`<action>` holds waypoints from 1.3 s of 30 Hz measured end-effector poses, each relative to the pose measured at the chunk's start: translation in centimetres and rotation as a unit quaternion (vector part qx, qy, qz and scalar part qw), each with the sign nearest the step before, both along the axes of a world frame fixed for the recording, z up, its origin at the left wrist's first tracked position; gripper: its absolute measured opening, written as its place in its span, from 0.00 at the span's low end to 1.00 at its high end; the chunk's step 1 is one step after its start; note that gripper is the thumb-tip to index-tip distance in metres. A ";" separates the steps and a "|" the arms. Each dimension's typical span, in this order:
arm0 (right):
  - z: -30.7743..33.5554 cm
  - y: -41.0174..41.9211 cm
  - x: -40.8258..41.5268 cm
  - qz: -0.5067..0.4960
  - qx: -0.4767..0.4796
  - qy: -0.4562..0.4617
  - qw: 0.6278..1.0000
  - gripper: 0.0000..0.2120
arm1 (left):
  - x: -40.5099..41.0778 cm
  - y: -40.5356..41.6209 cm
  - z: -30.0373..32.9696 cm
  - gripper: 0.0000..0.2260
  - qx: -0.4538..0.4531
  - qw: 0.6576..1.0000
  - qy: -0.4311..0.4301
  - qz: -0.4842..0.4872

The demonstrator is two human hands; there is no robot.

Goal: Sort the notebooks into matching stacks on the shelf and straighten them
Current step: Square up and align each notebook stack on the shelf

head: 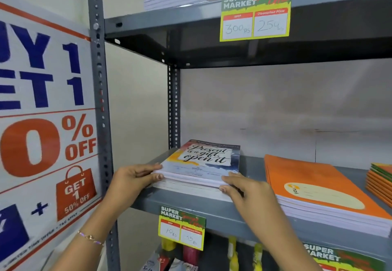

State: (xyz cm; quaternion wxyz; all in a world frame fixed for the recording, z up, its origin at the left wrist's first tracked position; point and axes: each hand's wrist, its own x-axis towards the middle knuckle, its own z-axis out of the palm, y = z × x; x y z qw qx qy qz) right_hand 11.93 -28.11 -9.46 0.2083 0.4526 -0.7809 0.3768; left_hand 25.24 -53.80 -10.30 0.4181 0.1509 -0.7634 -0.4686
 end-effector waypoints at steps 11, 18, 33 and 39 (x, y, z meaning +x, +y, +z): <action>0.6 0.5 1.0 -0.028 -0.007 0.001 1.000 0.12 | -0.2 0.3 -0.2 0.09 0.002 0.999 0.023 0.041; 0.5 0.7 1.1 -0.068 -0.028 -0.040 0.996 0.23 | 0.3 0.2 0.1 0.13 -0.006 1.000 0.000 0.018; 0.1 0.2 0.1 -0.057 -0.047 -0.057 0.996 0.22 | 0.0 0.2 0.4 0.14 0.007 0.999 -0.021 0.028; -0.1 0.1 0.1 -0.058 -0.054 -0.053 0.995 0.21 | 0.0 0.4 0.5 0.14 0.018 0.999 -0.032 0.019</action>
